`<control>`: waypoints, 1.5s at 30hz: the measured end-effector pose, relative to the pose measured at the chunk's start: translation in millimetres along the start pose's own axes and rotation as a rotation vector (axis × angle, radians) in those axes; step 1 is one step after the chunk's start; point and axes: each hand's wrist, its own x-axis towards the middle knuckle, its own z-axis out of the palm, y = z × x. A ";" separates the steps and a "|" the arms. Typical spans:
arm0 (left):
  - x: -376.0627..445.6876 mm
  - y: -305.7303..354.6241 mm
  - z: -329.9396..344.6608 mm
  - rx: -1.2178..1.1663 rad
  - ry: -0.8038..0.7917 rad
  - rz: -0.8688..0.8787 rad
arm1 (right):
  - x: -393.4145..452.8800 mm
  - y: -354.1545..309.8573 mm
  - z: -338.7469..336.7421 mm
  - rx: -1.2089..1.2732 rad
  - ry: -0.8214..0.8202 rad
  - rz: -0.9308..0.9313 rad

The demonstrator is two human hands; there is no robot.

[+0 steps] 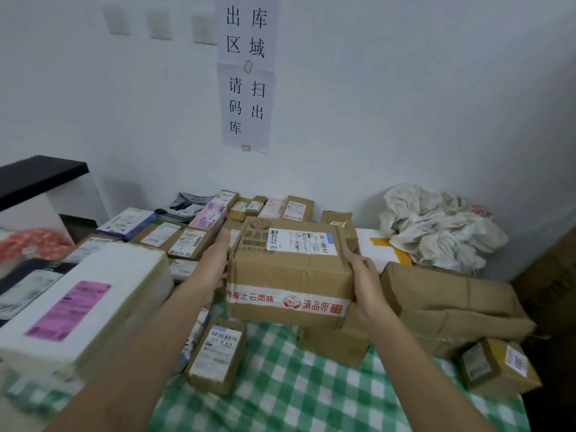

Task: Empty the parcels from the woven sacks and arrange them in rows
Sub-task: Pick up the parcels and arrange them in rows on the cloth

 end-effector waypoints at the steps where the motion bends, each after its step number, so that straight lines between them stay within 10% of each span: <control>1: 0.1 -3.0 -2.6 -0.013 -0.007 -0.010 | -1.3 2.0 0.0 -0.002 -0.010 -0.005; 24: -44.3 -110.9 -31.9 0.394 -0.236 0.036 | -67.0 79.0 -33.3 -0.284 -0.237 0.103; 36: -41.9 -151.8 8.9 0.620 -0.419 -0.079 | -72.6 154.3 -59.2 -0.450 -0.008 0.214; 45: -23.8 -161.6 23.2 0.998 -0.250 0.066 | -55.3 169.0 -56.0 -0.501 0.073 0.093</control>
